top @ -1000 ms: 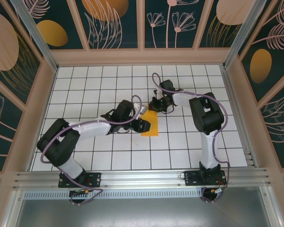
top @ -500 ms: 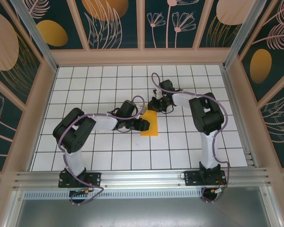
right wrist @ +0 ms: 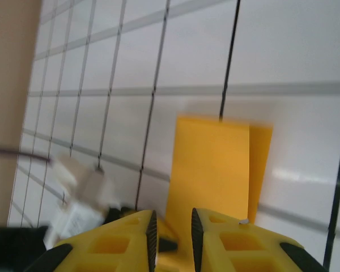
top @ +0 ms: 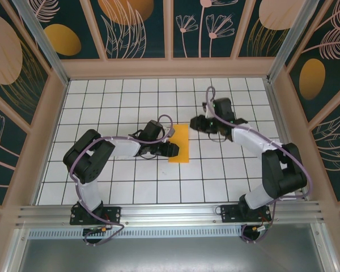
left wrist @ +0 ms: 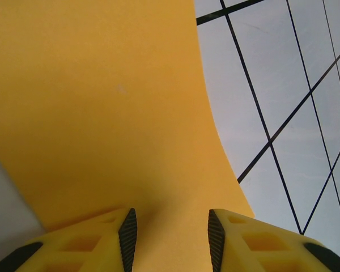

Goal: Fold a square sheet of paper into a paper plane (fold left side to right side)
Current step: Hold the square sheet of paper at the center of the table, then first fold the square sheet of paper in half at the center of the table.

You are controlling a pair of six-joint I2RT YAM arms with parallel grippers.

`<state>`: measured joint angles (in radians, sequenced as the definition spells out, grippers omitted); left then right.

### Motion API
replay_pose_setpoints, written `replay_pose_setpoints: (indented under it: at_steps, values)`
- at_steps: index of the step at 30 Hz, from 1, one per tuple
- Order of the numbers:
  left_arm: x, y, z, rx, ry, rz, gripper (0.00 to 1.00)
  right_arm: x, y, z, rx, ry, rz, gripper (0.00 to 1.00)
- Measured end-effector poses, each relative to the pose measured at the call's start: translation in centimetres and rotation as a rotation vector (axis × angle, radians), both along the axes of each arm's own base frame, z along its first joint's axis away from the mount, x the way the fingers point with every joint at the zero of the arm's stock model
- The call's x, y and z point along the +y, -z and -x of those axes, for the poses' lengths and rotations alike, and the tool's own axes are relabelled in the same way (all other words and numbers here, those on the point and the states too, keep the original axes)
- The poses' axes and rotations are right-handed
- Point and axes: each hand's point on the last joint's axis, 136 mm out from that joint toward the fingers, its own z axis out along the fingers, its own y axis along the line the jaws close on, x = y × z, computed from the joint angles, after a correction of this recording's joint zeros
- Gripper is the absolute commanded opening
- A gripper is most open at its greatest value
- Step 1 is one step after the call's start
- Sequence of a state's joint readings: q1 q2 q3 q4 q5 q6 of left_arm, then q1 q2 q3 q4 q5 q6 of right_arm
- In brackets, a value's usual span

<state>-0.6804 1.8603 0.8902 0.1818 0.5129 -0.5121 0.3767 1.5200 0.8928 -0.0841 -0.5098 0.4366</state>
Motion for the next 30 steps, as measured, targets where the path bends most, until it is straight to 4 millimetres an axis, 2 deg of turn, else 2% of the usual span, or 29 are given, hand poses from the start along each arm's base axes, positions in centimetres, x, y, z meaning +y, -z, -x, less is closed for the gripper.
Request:
replay_pose_setpoints:
  at_steps: [2,4,6,12,17,24,30]
  values:
    - [0.0,0.0,0.0,0.001,-0.002,0.0,0.41,0.5,3.6,3.3,0.112,-0.02,-0.004,0.18]
    - [0.0,0.0,0.0,0.003,-0.004,0.0,0.41,0.8,5.8,5.7,0.193,-0.036,-0.004,0.16]
    - [0.0,0.0,0.0,0.003,-0.005,0.0,0.41,1.3,6.9,6.9,0.241,-0.044,-0.018,0.14]
    - [-0.1,0.0,0.0,0.001,-0.009,-0.004,0.41,2.8,8.3,6.9,0.275,-0.049,-0.042,0.12]
    - [-0.1,0.0,-0.1,0.002,-0.016,-0.008,0.41,2.7,10.5,7.4,0.331,-0.043,-0.009,0.11]
    - [-0.5,-0.6,-0.6,0.01,-0.032,-0.005,0.45,2.7,10.7,6.8,0.345,-0.048,0.037,0.1]
    - [-0.8,-2.1,-2.6,-0.005,-0.072,0.023,0.45,2.8,10.8,6.7,0.351,-0.067,0.064,0.1]
